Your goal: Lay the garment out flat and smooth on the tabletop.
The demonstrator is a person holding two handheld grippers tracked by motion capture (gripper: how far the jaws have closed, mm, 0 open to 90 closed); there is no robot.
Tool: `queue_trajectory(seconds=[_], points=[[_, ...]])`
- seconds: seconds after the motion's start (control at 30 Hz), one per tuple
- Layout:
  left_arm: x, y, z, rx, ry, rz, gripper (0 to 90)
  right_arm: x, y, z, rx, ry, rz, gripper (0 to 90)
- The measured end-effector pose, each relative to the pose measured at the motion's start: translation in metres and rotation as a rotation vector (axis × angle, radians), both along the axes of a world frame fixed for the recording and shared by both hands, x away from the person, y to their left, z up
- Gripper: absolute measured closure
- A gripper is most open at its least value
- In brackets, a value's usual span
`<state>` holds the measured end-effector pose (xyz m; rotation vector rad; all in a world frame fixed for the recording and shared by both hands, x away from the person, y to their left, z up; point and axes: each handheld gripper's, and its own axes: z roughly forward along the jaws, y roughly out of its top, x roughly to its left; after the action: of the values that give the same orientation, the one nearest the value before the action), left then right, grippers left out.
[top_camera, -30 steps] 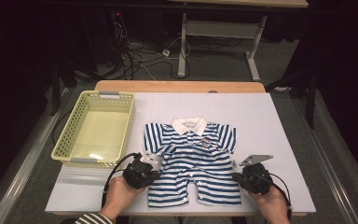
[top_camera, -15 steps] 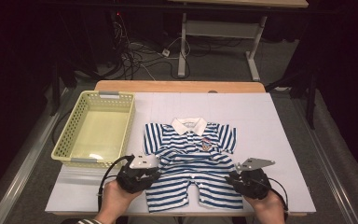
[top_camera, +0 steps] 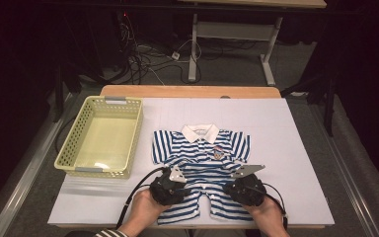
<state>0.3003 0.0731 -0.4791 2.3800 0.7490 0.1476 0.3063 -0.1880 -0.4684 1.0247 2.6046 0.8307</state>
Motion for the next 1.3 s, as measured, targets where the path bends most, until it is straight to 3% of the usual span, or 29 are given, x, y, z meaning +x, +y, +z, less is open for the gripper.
queue_trajectory(seconds=[0.07, 0.13, 0.27, 0.47, 0.6, 0.77, 0.87, 0.93, 1.07, 1.2, 1.3], points=[[0.001, -0.001, 0.001, 0.000, 0.022, -0.024, 80.5, -0.001, 0.004, 0.000, -0.009, 0.002, 0.018, 87.6], [-0.001, -0.001, 0.002, 0.005, 0.026, -0.046, 84.6, -0.003, 0.007, 0.000, -0.023, -0.004, 0.042, 90.0], [-0.007, 0.001, 0.008, -0.012, 0.037, -0.081, 85.3, -0.008, 0.005, 0.001, -0.019, 0.022, 0.058, 90.0], [-0.022, 0.006, 0.015, -0.032, 0.046, -0.121, 85.2, -0.028, 0.004, 0.003, -0.010, 0.039, 0.108, 90.0], [-0.024, 0.008, 0.011, -0.007, 0.026, -0.113, 83.4, -0.033, 0.005, 0.004, -0.006, -0.013, 0.086, 76.4], [-0.017, 0.007, 0.006, -0.017, 0.034, -0.084, 77.9, -0.021, 0.006, -0.001, -0.007, -0.008, 0.062, 70.4], [-0.016, 0.005, 0.004, -0.012, 0.031, -0.083, 78.0, -0.019, 0.008, 0.000, -0.030, -0.014, 0.067, 80.7], [-0.016, 0.003, 0.003, -0.012, 0.037, -0.087, 78.5, -0.020, 0.008, 0.000, -0.029, 0.005, 0.086, 89.4], [-0.019, 0.002, 0.005, -0.024, 0.055, -0.115, 83.4, -0.027, 0.011, 0.002, -0.064, 0.009, 0.108, 90.0], [-0.026, 0.004, 0.009, -0.034, 0.067, -0.142, 84.4, -0.039, 0.009, 0.003, -0.061, 0.035, 0.135, 90.0], [-0.030, 0.007, 0.012, -0.047, 0.046, -0.136, 83.1, -0.045, 0.006, 0.003, -0.038, 0.038, 0.151, 87.9]])
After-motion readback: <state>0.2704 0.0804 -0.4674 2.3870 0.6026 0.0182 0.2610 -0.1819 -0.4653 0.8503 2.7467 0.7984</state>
